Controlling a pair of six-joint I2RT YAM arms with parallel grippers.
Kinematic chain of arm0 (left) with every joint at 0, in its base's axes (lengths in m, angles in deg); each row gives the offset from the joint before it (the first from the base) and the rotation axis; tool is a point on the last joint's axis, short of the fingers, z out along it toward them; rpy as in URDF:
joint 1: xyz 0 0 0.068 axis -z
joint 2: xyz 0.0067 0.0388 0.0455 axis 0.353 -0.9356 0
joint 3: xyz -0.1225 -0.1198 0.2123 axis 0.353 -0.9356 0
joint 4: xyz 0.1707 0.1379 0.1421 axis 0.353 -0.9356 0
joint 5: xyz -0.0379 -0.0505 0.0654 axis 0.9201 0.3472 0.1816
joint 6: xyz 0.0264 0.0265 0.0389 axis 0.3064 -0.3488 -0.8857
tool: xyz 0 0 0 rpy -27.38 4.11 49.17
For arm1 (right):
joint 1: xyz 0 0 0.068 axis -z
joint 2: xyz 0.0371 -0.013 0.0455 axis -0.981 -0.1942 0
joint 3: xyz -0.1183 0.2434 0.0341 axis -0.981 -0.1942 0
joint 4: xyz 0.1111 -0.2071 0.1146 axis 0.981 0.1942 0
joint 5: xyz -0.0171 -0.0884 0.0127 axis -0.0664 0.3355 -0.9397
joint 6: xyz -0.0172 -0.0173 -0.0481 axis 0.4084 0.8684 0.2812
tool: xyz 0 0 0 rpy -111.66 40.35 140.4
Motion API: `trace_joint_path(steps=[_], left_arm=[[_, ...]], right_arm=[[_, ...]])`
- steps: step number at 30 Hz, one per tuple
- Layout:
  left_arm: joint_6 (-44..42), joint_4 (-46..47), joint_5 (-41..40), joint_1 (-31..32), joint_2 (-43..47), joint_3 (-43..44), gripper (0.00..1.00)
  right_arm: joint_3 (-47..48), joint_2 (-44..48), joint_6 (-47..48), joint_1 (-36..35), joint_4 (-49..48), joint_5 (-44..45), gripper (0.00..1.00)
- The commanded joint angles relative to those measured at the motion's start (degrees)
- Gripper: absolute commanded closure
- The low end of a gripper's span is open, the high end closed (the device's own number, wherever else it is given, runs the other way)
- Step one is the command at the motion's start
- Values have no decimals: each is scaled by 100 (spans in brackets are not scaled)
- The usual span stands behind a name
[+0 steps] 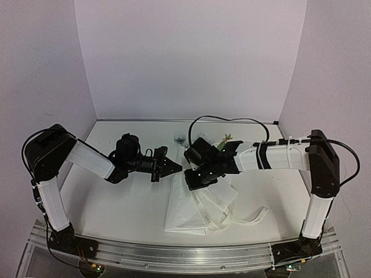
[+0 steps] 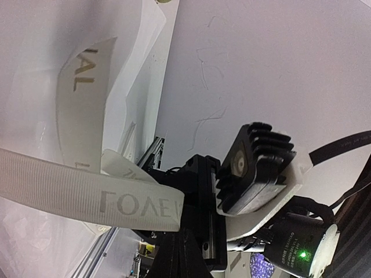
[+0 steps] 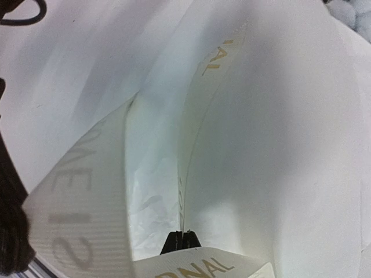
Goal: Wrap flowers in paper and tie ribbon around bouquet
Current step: Cross the ribbon over the folded bouquet.
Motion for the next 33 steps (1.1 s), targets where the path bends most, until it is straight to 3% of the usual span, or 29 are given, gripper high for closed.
trace_joint_path(steps=[1, 13, 25, 29, 33], left_arm=[[69, 278, 111, -32, -93, 62, 100], [-659, -1262, -521, -126, -40, -111, 100], [-1790, -3078, -1138, -122, 209, 461, 100], [-2316, -3807, -1416, -117, 429, 625, 90], [-2827, -4450, -1729, -113, 804, 780, 71]], right_arm=[[161, -95, 110, 12, -159, 814, 100], [22, 27, 281, 15, -412, 801, 96], [-399, 653, 234, 15, -346, 392, 66], [-417, 922, 210, 18, -49, 340, 58], [-465, 1208, 138, 19, 265, 353, 53]])
